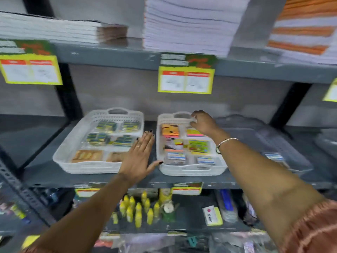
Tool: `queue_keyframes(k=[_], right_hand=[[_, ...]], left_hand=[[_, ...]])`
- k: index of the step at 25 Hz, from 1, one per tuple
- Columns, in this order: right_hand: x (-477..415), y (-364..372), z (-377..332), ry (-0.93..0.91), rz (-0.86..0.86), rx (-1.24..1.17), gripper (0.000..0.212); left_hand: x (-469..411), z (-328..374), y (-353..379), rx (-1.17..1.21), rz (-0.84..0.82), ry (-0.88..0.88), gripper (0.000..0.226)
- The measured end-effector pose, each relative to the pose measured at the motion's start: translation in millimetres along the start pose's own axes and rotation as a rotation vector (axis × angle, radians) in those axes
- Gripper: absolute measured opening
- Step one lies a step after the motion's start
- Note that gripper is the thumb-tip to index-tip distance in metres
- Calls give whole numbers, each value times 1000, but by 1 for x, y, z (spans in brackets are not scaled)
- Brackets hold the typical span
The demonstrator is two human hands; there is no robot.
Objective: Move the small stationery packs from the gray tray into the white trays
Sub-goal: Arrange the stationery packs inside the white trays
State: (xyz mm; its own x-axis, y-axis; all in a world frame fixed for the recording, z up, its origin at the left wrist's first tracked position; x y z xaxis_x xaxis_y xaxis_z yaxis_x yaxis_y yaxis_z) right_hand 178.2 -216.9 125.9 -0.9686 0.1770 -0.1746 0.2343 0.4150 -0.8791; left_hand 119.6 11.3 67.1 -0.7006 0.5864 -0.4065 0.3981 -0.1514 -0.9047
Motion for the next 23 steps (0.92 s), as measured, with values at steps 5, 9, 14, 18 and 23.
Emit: queue_keyframes(k=[5,9,14,18,23], right_hand=[[41,-37,147,141,-63,144,34],[53,-11,214,206,-274,261,51],[44,21,216,118,-364,291,58],[39,25,219,101,-358,380,45],[39,11,222,122,-354,413,45]], left_hand=[[-14,87,32,-15,-65,55,88],[-12,94,45,-79,-155,4,85],[-13,92,45,-125,-184,-22,86],[-12,93,50,-138,-192,-37,87],[-13,92,51,-164,-195,-44,89]])
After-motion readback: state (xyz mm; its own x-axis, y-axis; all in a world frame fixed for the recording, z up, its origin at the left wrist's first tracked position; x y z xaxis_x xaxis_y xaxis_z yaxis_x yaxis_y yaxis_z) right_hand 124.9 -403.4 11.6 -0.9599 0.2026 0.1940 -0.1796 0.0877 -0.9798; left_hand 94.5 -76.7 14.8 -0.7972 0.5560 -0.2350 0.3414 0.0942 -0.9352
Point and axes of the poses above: each hand's wrist, its own x-axis away from the middle knuckle, its own y-axis out of the palm, z = x × y, the point moved 9 cm from there along -x, towards the middle knuckle, and after that the axes turned 10 degrees about -x, right-handed, at the moved point
